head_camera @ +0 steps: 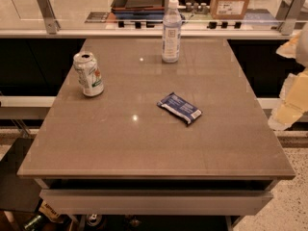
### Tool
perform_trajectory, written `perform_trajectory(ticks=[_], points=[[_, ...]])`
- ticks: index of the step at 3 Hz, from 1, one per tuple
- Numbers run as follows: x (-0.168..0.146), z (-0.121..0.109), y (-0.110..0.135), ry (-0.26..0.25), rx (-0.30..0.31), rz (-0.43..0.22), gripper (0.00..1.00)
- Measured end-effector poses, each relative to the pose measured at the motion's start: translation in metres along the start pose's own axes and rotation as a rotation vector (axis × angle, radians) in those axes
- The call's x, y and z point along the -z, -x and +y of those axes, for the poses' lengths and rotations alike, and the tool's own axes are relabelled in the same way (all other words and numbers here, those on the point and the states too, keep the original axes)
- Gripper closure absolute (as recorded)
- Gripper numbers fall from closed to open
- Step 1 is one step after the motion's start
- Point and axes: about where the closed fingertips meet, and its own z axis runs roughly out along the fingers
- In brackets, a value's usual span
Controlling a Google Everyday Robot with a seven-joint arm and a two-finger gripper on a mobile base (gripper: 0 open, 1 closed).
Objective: Move blue plastic bottle near 7up can
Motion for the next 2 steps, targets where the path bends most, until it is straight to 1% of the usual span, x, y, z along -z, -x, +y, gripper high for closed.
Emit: perform_trajectory(ticks=[1, 2], points=[[-0.010, -0.016, -0.039, -0.063, -0.240, -0.048, 0.00], [-0.031, -0.046, -0.072, -0.129, -0.393, -0.155, 0.00]])
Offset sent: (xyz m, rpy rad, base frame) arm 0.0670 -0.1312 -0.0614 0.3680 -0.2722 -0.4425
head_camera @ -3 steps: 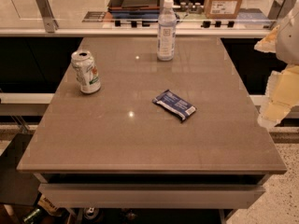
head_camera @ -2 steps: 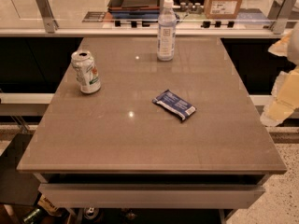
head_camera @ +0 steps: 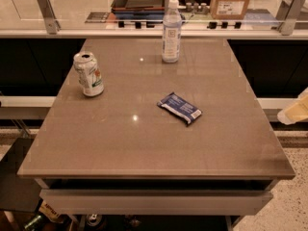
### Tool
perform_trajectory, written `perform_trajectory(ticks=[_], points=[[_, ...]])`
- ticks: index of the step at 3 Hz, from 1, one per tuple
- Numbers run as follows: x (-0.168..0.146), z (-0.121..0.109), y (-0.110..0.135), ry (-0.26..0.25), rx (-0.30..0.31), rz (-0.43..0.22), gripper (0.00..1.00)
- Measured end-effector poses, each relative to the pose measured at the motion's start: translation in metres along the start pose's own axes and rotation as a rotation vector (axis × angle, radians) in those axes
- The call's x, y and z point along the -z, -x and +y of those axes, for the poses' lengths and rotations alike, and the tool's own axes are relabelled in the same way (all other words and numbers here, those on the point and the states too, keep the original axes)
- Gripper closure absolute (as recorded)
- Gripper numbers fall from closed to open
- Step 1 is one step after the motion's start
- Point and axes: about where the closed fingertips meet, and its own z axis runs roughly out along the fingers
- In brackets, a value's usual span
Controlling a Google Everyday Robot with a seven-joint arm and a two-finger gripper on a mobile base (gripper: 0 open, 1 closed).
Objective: Move blue plastic bottle near 7up can
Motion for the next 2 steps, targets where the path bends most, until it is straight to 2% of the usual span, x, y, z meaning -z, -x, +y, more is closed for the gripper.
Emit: perform_trajectory(ticks=[1, 2], points=[[-0.028, -0.038, -0.003, -0.031, -0.039, -0.134, 0.00], [-0.053, -0.069, 0.001, -0.043, -0.042, -0.234, 0.00]])
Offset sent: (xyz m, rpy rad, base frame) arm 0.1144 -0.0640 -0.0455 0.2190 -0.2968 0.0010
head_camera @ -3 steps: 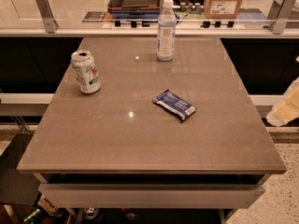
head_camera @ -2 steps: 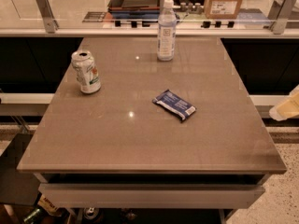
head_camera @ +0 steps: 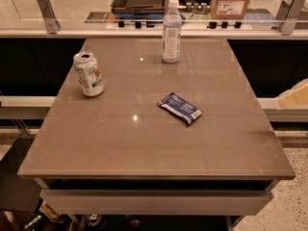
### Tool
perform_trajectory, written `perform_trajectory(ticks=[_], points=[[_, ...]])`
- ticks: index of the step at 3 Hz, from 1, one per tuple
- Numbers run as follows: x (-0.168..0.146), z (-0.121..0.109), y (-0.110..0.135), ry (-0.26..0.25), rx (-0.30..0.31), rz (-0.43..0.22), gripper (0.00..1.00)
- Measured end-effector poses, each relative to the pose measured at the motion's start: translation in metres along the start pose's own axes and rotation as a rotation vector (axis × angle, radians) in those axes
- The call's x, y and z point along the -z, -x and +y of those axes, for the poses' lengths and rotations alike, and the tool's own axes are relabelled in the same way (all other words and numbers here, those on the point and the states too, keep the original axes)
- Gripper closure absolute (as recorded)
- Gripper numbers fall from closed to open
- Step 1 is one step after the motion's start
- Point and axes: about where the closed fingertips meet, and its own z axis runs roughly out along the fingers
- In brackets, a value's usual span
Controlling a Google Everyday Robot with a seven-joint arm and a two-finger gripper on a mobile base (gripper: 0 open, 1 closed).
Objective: Move blue plastic bottle near 7up can
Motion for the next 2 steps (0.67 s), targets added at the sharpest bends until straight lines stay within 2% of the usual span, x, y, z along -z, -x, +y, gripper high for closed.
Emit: perform_trajectory(ticks=[2], points=[[-0.042, -0.041, 0.021, -0.012, -0.003, -0.133, 0.00]])
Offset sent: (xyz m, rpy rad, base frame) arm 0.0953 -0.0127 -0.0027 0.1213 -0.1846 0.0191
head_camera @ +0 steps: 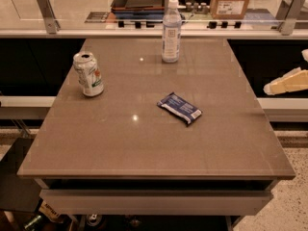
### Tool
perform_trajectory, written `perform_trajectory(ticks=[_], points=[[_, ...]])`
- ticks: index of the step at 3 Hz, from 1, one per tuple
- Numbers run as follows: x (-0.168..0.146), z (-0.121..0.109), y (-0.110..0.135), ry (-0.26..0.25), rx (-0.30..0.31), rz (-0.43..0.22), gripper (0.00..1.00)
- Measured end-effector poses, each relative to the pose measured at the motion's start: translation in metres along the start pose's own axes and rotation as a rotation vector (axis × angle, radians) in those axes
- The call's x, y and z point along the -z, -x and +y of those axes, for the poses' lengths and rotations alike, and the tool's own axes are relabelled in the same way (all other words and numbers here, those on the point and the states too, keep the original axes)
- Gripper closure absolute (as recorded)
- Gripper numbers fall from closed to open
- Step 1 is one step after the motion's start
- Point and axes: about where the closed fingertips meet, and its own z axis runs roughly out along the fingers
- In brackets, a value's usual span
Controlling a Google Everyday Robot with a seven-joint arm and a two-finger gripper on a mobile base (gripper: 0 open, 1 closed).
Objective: Move blue plastic bottle near 7up can
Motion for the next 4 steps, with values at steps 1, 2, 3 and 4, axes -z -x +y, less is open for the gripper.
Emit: perform_trajectory(ticks=[1, 2, 3, 4], points=[[-0.016, -0.017, 0.019, -0.005, 0.000, -0.072, 0.00], [-0.016, -0.017, 0.019, -0.004, 0.000, -0.072, 0.00], [-0.020, -0.015, 0.029, 0.007, -0.022, -0.106, 0.00], [-0.021, -0.004, 0.063, 0.050, -0.043, -0.194, 0.00]])
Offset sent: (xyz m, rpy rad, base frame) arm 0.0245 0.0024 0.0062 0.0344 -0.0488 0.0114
